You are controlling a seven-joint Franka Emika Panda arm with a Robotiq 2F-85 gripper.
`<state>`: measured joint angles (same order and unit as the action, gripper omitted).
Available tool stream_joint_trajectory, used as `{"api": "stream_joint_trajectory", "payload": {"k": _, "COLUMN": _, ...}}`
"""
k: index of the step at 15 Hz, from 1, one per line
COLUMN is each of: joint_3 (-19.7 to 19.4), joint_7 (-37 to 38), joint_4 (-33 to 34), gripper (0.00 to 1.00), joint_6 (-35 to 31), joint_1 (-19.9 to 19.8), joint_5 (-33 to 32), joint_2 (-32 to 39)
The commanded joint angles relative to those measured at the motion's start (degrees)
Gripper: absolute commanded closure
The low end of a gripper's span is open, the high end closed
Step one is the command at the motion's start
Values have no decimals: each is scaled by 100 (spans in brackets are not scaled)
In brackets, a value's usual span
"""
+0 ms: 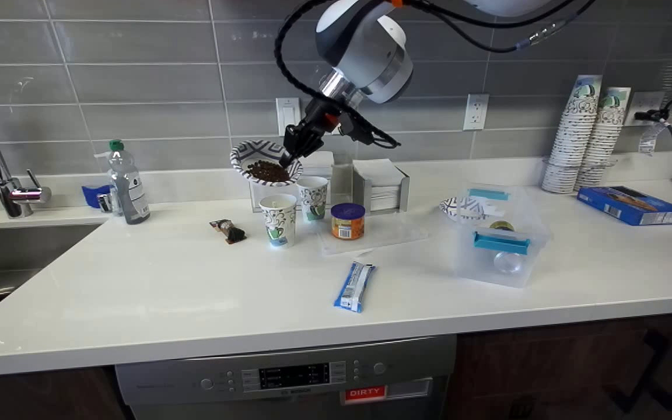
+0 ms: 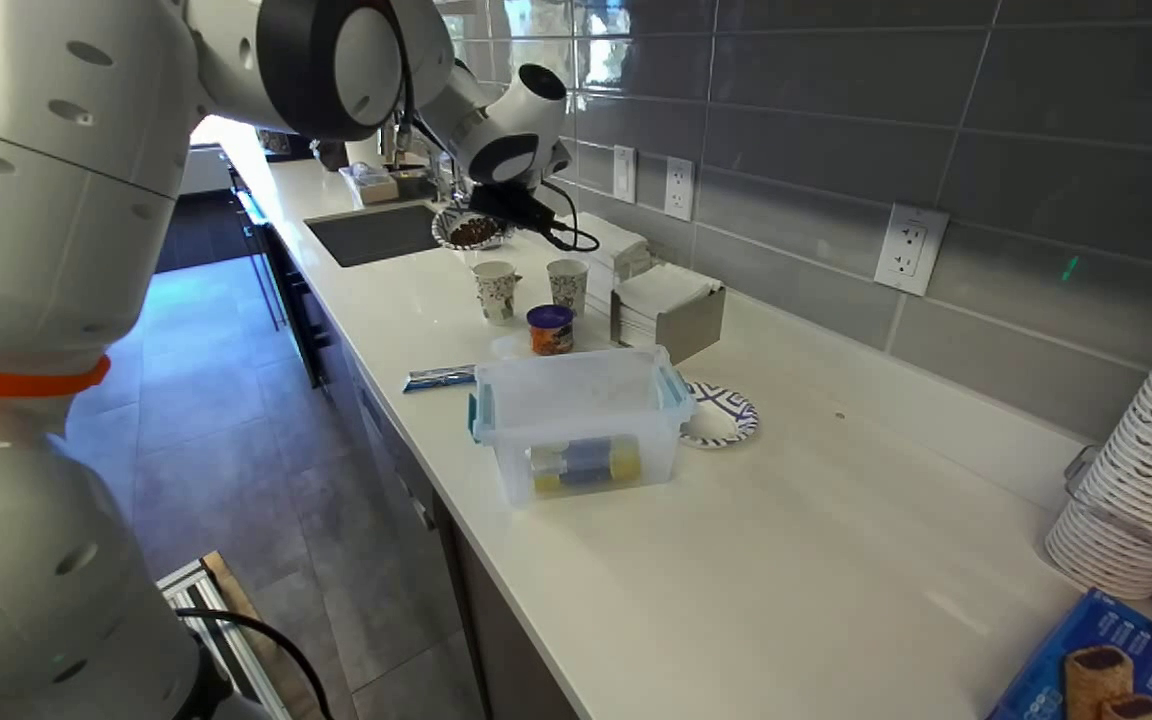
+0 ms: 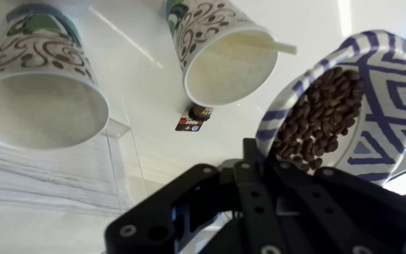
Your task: Pour the contents in the plate into the cup
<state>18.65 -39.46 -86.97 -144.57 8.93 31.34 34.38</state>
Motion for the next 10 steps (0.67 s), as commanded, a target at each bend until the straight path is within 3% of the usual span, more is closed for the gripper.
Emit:
{"api": "stream_joint_trajectory", "payload": {"k": 1, "joint_3": 191, "joint_7": 154, "joint_4": 776, "gripper": 99, "joint_6": -471, "joint_1": 52, "joint_5": -428, "joint_2": 651}}
{"api": "stream_joint_trajectory", "payload": {"k": 5, "joint_3": 157, "joint_7": 438, "joint_4": 1226, "gripper": 99, "joint_6": -498, "joint_1": 134, "joint_5": -1000, "joint_2": 1008}}
{"api": "stream_joint_trajectory", "payload": {"k": 6, "joint_3": 164, "joint_7": 166, "joint_4": 854, "gripper": 99, "joint_6": -477, "joint_1": 77, "joint_5": -669, "joint_2": 711}}
{"api": "stream_joint_trajectory", "payload": {"k": 10, "joint_3": 163, "joint_7": 186, "joint_4": 899, "gripper": 96, "joint_6": -477, "joint_1": 75, "joint_5": -700, "joint_2": 746}}
